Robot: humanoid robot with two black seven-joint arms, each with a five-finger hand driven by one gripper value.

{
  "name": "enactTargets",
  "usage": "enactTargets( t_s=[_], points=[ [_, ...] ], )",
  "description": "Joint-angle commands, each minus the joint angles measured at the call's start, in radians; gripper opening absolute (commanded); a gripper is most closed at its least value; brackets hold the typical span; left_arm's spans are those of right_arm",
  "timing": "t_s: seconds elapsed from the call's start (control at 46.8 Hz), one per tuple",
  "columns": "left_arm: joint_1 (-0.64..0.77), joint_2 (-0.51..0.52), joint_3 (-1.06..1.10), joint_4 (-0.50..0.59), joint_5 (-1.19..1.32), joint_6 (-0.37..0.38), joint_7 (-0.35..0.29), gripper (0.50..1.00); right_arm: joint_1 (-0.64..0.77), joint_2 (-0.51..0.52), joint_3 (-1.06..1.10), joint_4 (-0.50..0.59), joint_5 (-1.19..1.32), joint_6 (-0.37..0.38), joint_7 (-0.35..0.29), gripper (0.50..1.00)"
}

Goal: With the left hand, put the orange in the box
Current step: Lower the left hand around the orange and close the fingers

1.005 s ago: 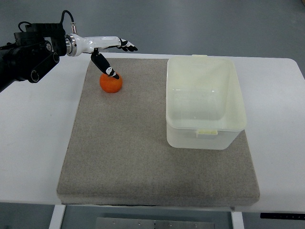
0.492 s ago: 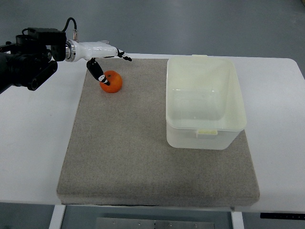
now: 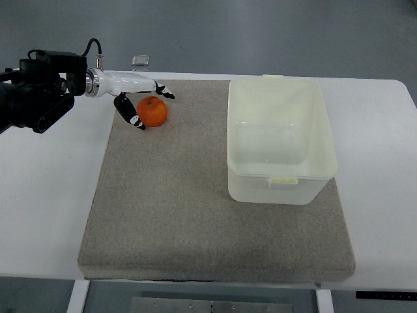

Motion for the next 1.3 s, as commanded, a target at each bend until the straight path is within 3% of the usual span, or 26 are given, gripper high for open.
enactTargets(
  t_s=[0.0, 0.342, 1.027, 1.198, 1.283],
  points=[
    [0.007, 0.0, 0.007, 0.002, 0.007, 0.003, 0.0, 0.926, 0.0, 0.0, 0.001, 0.0, 0.0, 0.0, 0.0, 0.926],
    [0.009, 0.0, 0.008, 0.006, 0.007, 0.064, 0.0, 0.962, 0.0, 0.0, 0.0, 0.0, 0.001, 0.0, 0.0, 0.926],
    [0.01, 0.001, 0.011, 0.009, 0.011, 0.064, 0.0, 0.943, 0.0, 0.0, 0.0, 0.0, 0.0, 0.0, 0.0, 0.926],
    [0.03, 0.0, 0.011, 0.009, 0.011, 0.064, 0.0, 0.862, 0.0, 0.0, 0.0, 0.0, 0.001, 0.0, 0.0, 0.926],
    [0.036, 0.0, 0.01, 0.009, 0.011, 0.064, 0.0, 0.855, 0.0, 0.0, 0.0, 0.0, 0.0, 0.0, 0.0, 0.926]
  ],
)
